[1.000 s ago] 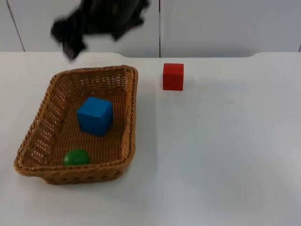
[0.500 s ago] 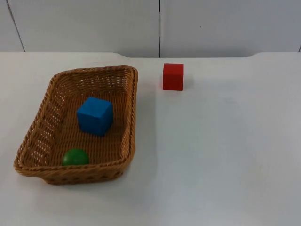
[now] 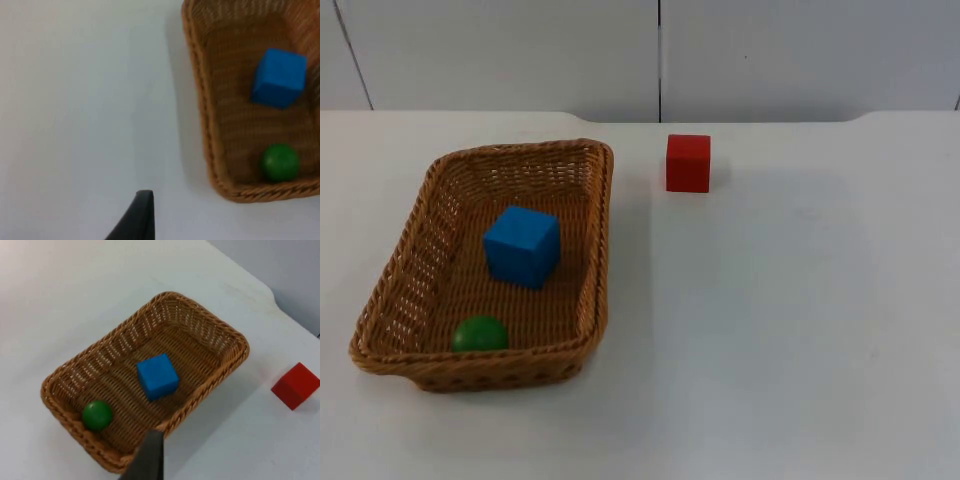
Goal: Place all geometric objects except the red cube into the basket.
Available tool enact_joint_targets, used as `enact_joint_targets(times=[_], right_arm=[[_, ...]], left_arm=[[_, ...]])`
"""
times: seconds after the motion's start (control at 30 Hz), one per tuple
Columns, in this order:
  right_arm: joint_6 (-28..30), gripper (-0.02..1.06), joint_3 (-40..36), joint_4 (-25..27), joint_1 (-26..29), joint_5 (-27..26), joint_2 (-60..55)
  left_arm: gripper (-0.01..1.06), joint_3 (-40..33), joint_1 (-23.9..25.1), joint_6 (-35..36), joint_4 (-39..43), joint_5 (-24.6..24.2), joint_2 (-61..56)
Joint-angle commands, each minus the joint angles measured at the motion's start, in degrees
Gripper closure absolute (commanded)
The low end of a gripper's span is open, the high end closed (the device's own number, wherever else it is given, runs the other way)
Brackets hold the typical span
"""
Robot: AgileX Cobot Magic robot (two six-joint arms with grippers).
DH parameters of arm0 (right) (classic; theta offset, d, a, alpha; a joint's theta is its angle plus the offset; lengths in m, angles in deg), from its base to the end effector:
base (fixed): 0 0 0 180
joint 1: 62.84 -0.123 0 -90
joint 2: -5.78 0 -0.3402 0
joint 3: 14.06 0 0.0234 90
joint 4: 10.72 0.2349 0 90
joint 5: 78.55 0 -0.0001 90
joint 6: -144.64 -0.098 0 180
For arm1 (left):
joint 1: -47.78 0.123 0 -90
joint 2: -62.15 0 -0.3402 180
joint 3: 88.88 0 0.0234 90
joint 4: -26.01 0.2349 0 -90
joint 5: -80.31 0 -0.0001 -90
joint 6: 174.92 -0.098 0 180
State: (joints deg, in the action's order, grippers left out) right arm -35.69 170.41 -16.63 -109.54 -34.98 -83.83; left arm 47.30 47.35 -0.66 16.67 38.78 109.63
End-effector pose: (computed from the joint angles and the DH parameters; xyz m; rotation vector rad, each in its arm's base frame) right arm 0.2150 0.2180 0.4454 -0.9325 2.0605 0.3221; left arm 0.0772 -0.0111 0.3260 0.0378 2.3102 -0.1398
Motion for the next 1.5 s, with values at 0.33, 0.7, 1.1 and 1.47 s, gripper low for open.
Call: enact_joint_targets(times=[0.33,0.7,1.1,1.47], right_arm=[[-0.3,0.2,-17.8,-0.2,0.2,-2.9,22.7],[-1.9,0.2,-32.1,0.0,0.2,-2.2,43.5],[-3.8,0.2,-41.8,0.0,0.2,12.3,64.2],[-4.6,0.2,-47.4,-0.2,0.2,19.3,81.8]], left_arm=[[0.0,-0.2,-0.3,-3.1,-5.0,-5.8,-15.4],[0.0,-0.2,-0.3,-2.8,-5.0,-13.3,-29.3],[0.0,-0.2,-0.2,-0.9,-3.5,-19.9,-41.0],[0.0,-1.4,-0.2,5.4,7.0,-22.5,-41.0]])
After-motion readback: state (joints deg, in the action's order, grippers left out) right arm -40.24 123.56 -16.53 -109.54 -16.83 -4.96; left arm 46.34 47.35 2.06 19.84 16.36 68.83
